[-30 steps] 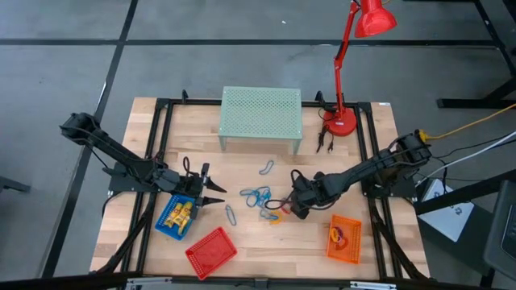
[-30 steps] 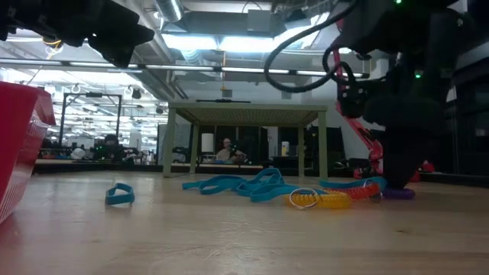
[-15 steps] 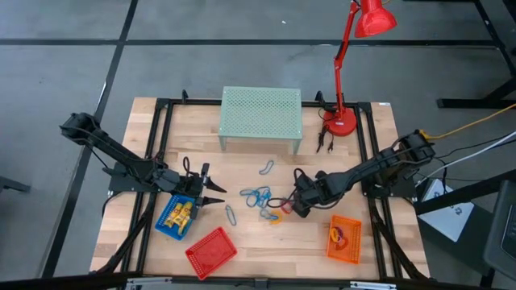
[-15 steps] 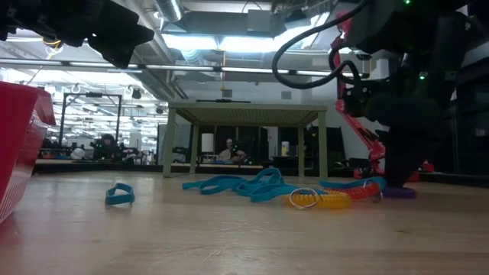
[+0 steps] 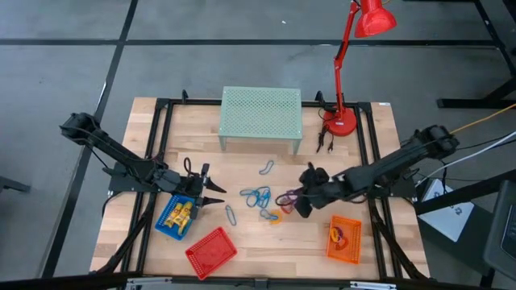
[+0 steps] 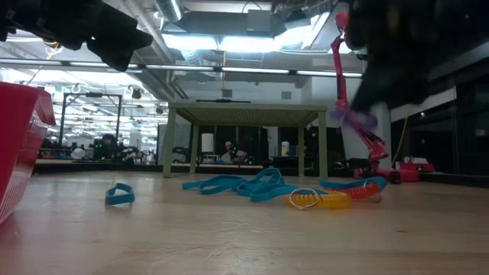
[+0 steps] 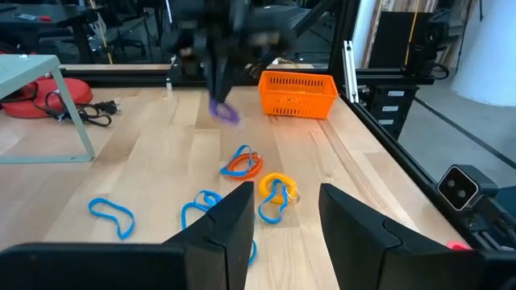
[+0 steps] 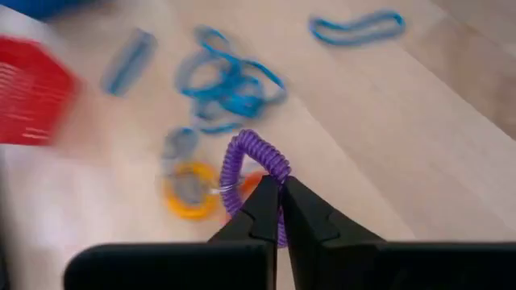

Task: Pick & Place Office Desk Supplies
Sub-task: Put the violet spring keychain into the orange bin, then put the yellow spring keychain into the orange bin

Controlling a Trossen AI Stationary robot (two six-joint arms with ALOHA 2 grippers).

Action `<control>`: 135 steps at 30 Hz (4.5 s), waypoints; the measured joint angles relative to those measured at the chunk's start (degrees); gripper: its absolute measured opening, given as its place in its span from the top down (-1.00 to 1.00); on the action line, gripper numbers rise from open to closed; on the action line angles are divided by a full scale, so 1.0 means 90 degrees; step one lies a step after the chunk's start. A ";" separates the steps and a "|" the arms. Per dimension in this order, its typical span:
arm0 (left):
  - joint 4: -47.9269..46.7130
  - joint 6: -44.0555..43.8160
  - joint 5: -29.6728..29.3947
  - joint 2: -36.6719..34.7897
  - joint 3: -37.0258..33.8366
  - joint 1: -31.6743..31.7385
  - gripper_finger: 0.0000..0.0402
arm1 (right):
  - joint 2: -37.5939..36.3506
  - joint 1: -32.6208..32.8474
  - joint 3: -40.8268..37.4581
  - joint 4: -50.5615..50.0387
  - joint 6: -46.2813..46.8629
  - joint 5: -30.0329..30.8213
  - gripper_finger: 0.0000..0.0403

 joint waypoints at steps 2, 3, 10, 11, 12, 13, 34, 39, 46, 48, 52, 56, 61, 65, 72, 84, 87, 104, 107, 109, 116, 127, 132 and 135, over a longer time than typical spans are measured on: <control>-0.0009 -0.0005 -0.0002 0.0000 0.0000 0.0000 0.32 | -0.0387 0.0206 0.0000 -0.0020 0.0008 0.0114 0.97; -0.0010 -0.0003 -0.0002 0.0000 0.0000 0.0000 0.32 | -0.0565 0.0326 0.0000 -0.0059 0.0057 0.0142 0.97; 0.0012 0.0002 -0.0002 0.0000 -0.0002 0.0000 0.32 | -0.1222 0.1453 0.0010 -0.0983 0.1300 0.0033 0.98; 0.0013 0.0001 -0.0002 0.0000 -0.0002 0.0000 0.32 | -0.1226 0.1641 0.0010 -0.1139 0.1547 -0.0059 0.98; 0.0015 0.0002 -0.0002 0.0000 -0.0002 0.0000 0.32 | -0.1225 0.1827 0.0010 -0.1265 0.1817 -0.0150 0.98; 0.0015 0.0001 -0.0001 0.0000 -0.0002 0.0000 0.32 | -0.1223 0.2021 0.0010 -0.1356 0.2091 -0.0224 0.98; -0.0121 -0.0086 0.0214 0.0000 -0.0012 0.0000 0.32 | -0.0433 0.4080 0.0019 -0.2506 0.5309 -0.1225 0.80; -0.0121 -0.0097 0.0214 0.0000 -0.0011 0.0000 0.32 | -0.0192 0.4080 0.0020 -0.2490 0.5215 -0.1497 0.49; -0.0121 -0.0100 0.0211 0.0000 -0.0012 0.0000 0.32 | -0.0250 0.4080 0.0019 -0.2026 0.4910 -0.1220 0.10; -0.0120 -0.0101 0.0211 0.0000 -0.0012 0.0000 0.32 | -0.0348 0.4063 0.0019 -0.1647 0.4599 -0.0834 0.04; -0.0119 -0.0104 0.0211 0.0000 -0.0012 0.0000 0.32 | -0.0530 0.3920 0.0022 -0.0731 0.3686 0.0229 0.01; -0.0114 -0.0107 0.0200 0.0000 -0.0012 0.0000 0.32 | -0.0510 0.3450 0.0024 0.0080 0.2850 0.0978 0.00; -0.0119 -0.0166 0.0168 0.0000 -0.0011 0.0000 0.32 | -0.0153 0.2584 0.0024 0.0519 0.1831 0.0425 0.02; -0.0119 -0.0219 0.0165 0.0002 -0.0012 0.0000 0.32 | 0.0354 0.2018 0.0024 0.0732 0.0823 -0.0442 0.09; -0.0119 -0.0225 0.0159 0.0002 -0.0010 0.0000 0.32 | 0.1170 0.1569 0.0024 0.0806 -0.0524 -0.1173 0.18; -0.0121 -0.0185 0.0130 0.0002 -0.0010 0.0000 0.32 | 0.1564 0.1252 0.0028 0.1388 -0.2320 -0.0840 0.13; -0.0119 -0.0163 0.0106 0.0002 -0.0010 0.0005 0.32 | 0.1562 0.1094 0.0093 0.1386 -0.2572 -0.0811 0.14; -0.0119 -0.0160 0.0032 0.0002 -0.0010 0.0005 0.32 | 0.1984 0.0516 0.0206 0.1498 -0.3164 -0.1413 0.14; -0.0119 -0.0158 0.0034 0.0002 -0.0010 0.0005 0.32 | 0.2236 0.0517 0.0254 0.1827 -0.3167 -0.1690 0.14; -0.0119 -0.0155 0.0034 0.0002 -0.0010 0.0005 0.32 | 0.2389 0.0541 0.0489 0.1893 -0.3291 -0.1739 0.14; -0.0119 -0.0164 0.0022 0.0002 -0.0005 0.0005 0.32 | 0.2946 0.0558 0.1536 0.1530 -0.4130 -0.1885 0.14; -0.0167 -0.0160 0.0009 0.0002 -0.0005 0.0005 0.32 | 0.3396 0.0504 0.1800 0.0479 -0.4099 -0.1713 0.14; -0.0167 -0.0160 0.0007 0.0002 -0.0005 0.0005 0.32 | 0.3322 0.0488 0.1838 0.0381 -0.4131 -0.1884 0.14; -0.0168 -0.0135 0.0005 0.0002 -0.0005 0.0005 0.32 | 0.3253 0.0488 0.1996 0.0425 -0.4186 -0.1879 0.14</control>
